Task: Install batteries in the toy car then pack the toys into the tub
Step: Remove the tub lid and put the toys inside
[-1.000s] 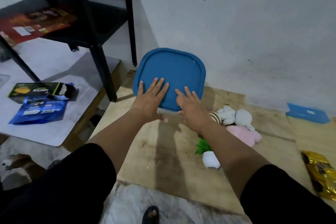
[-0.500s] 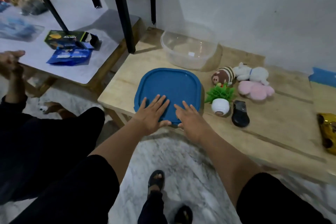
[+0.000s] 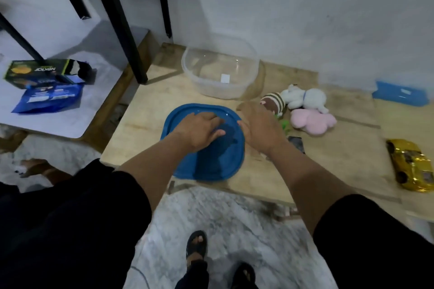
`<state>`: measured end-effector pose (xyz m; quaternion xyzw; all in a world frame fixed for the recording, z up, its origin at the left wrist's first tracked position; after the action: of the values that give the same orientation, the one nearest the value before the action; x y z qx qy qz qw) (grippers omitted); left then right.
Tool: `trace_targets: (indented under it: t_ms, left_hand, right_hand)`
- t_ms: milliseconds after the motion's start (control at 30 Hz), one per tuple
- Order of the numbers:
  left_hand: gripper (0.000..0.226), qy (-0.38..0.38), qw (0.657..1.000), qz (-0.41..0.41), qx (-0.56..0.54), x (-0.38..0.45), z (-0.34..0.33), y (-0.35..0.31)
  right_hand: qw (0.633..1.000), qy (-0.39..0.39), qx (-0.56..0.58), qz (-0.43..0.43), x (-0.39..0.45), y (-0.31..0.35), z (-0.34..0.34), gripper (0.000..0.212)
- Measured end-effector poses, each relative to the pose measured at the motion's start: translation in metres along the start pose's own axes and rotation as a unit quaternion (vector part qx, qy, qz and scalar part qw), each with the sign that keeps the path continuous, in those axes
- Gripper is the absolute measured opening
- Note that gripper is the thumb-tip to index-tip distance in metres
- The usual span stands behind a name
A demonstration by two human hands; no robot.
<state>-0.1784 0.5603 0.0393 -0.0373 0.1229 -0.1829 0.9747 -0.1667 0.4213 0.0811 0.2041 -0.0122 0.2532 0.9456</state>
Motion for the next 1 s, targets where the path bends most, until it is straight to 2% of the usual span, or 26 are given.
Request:
trace_targets:
  t_ms: [67, 167, 233, 300, 400, 467, 567, 633, 733, 833, 900, 1000]
  left_hand:
    - [0.048, -0.053, 0.997, -0.040, -0.039, 0.030, 0.022, -0.025]
    - [0.049, -0.074, 0.993, -0.040, -0.083, 0.079, 0.042, -0.063]
    - [0.057, -0.027, 0.994, -0.003, -0.108, 0.108, 0.038, -0.079]
    - [0.066, 0.025, 0.994, 0.031, -0.100, 0.135, 0.028, -0.092]
    - [0.071, 0.092, 0.990, 0.075, -0.081, 0.164, 0.015, -0.100]
    - [0.067, 0.127, 0.984, 0.082, -0.093, 0.180, 0.008, -0.105]
    - [0.076, 0.152, 0.985, 0.066, -0.050, 0.198, 0.009, -0.115]
    - [0.077, 0.159, 0.984, 0.071, -0.047, 0.206, 0.011, -0.116]
    - [0.069, 0.166, 0.982, 0.083, -0.040, 0.210, 0.015, -0.117]
    - [0.071, 0.166, 0.974, 0.128, -0.089, 0.208, 0.016, -0.111]
    - [0.069, 0.148, 0.969, 0.150, -0.129, 0.209, 0.026, -0.105]
    - [0.067, 0.083, 0.970, 0.168, -0.156, 0.212, 0.058, -0.091]
  right_hand:
    - [0.996, -0.047, -0.055, -0.053, 0.007, -0.033, 0.025, 0.044]
    - [0.977, -0.003, -0.092, -0.191, 0.005, -0.098, 0.049, 0.069]
    - [0.961, 0.056, -0.095, -0.253, -0.001, -0.135, 0.053, 0.085]
    - [0.950, 0.100, -0.099, -0.279, -0.001, -0.168, 0.050, 0.100]
    - [0.939, 0.173, -0.072, -0.288, 0.008, -0.204, 0.037, 0.121]
    - [0.931, 0.231, -0.070, -0.272, 0.016, -0.219, 0.029, 0.127]
    - [0.922, 0.275, -0.032, -0.269, 0.029, -0.236, 0.018, 0.125]
    - [0.924, 0.277, -0.016, -0.263, 0.037, -0.244, 0.013, 0.117]
    - [0.935, 0.241, 0.016, -0.261, 0.043, -0.252, 0.012, 0.102]
    - [0.948, 0.199, 0.021, -0.246, 0.047, -0.256, 0.021, 0.083]
    - [0.954, 0.184, 0.012, -0.238, 0.054, -0.254, 0.031, 0.077]
    - [0.961, 0.154, -0.001, -0.227, 0.078, -0.244, 0.054, 0.075]
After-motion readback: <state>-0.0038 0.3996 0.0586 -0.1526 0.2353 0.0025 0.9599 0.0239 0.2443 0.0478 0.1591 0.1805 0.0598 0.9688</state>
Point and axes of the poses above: each hand's wrist, its own x-axis towards the middle knuckle, its own z-axis out of the back of the hand, y = z × x, the point moved 6 cm from there along x, towards the middle knuckle, and after that the axes turned 4 degrees about x, right-handed, at the moved point
